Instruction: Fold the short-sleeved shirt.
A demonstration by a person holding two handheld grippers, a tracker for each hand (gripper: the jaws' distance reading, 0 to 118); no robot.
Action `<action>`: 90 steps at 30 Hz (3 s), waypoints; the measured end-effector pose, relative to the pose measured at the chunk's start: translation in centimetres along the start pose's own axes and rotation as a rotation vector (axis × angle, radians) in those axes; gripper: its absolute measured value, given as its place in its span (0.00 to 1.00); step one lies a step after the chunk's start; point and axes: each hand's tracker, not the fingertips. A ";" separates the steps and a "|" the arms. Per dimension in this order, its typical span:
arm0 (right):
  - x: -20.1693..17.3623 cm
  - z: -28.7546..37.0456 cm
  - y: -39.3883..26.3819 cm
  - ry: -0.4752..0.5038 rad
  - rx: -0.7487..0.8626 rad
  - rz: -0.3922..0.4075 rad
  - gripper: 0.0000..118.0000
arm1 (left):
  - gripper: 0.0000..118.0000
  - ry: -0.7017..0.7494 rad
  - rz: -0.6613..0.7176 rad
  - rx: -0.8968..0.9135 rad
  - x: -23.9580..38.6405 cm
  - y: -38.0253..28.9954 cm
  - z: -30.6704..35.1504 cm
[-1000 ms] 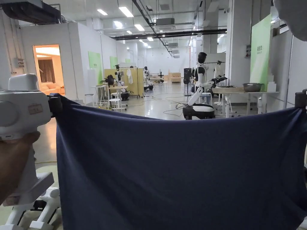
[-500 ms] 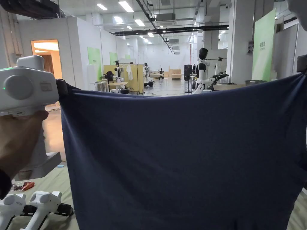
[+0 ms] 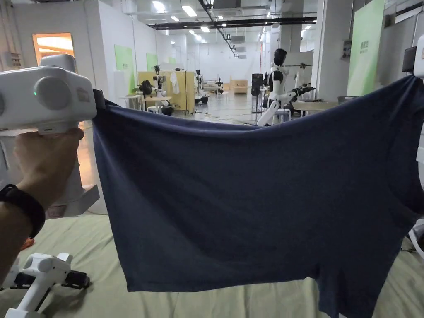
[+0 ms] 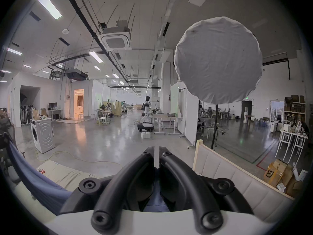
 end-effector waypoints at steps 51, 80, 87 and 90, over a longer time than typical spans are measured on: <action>13.6 37.4 -51.7 0.063 -0.816 -0.236 0.86 | 0.78 -0.111 0.067 -0.649 -14.4 -46.4 30.7; 1.3 45.8 -30.0 0.247 -0.076 0.064 0.05 | 0.01 -0.168 -0.243 0.145 -0.8 -26.4 43.6; 1.3 45.5 -30.4 0.228 -0.046 0.107 0.02 | 0.01 -0.174 -0.233 0.116 -0.6 -26.5 43.4; 1.3 45.2 -30.6 0.229 -0.044 0.106 0.02 | 0.01 -0.170 -0.223 0.092 -0.9 -26.7 43.1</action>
